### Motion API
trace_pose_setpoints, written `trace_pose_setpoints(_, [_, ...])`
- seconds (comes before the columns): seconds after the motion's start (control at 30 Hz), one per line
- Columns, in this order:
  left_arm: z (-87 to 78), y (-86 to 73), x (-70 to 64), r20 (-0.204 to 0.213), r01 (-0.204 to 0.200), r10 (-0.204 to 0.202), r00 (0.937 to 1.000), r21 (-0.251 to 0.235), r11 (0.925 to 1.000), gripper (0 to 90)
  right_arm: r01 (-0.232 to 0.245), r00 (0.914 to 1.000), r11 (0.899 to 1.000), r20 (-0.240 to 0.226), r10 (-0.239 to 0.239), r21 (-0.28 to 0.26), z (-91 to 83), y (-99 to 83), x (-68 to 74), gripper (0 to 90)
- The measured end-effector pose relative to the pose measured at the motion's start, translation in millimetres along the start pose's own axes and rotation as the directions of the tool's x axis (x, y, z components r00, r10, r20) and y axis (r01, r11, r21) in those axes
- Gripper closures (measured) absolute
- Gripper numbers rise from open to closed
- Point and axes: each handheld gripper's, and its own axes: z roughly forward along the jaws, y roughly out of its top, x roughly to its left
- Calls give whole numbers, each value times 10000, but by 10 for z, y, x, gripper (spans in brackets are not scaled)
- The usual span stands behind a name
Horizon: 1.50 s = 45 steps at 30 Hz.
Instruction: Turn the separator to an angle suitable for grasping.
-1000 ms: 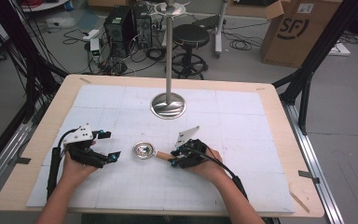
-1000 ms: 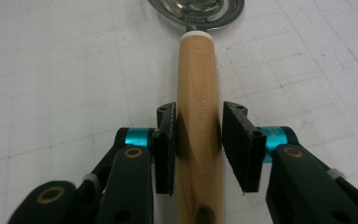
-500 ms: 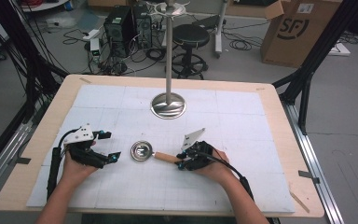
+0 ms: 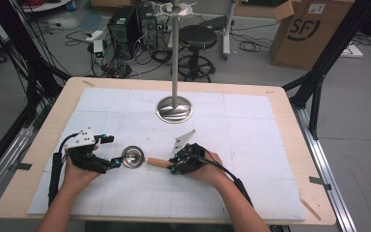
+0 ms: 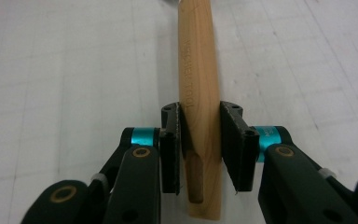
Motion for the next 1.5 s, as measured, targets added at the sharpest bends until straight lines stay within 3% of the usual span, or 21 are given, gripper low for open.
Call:
trace_pose_setpoints(0.33, [-67, 16, 20, -53, 35, -36, 10000, -235, 9997, 88, 495, 9978, 9985, -454, -484, 237, 288, 375, 11, 701])
trace_pose_setpoints(0.47, [-82, 11, 32, -62, 58, -60, 10000, -245, 9997, 89, 671, 9971, 9971, -392, -657, 369, 341, 455, 4, 697])
trace_pose_setpoints(0.63, [-74, 9, 25, -38, 40, -41, 10000, -208, 9998, 89, 520, 9984, 9981, -250, -512, 327, 307, 451, 4, 664])
trace_pose_setpoints(0.83, [-75, 10, 23, -19, -10, 9, 10000, -184, 9998, 88, 420, 9991, 9989, 110, -418, -195, 62, 379, 11, 611])
trace_pose_setpoints(0.93, [-74, 9, 24, -35, 9, -10, 10000, -169, 9999, 89, 184, 9989, 9983, 447, -159, -553, -132, 306, 16, 579])
trace_pose_setpoints(0.97, [-73, 9, 24, -36, 15, -15, 10000, -157, 9999, 88, -73, 9980, 9961, 620, 128, -877, -272, 243, 9, 566])
trace_pose_setpoints(1.1, [-74, 10, 19, -39, -14, 13, 10000, -150, 9999, 89, -415, 9956, 9902, 777, 521, -1331, -466, 133, -14, 554])
trace_pose_setpoints(1.2, [-75, 8, 23, -42, 14, -14, 10000, -125, 9999, 89, -666, 9895, 9842, 1162, 864, -1642, -678, -12, -36, 538])
trace_pose_setpoints(1.5, [-70, 7, 13, 8, 12, -12, 10000, -112, 9999, 88, -1247, 9731, 9645, 1611, 1647, -2326, -980, -250, -1, 471])
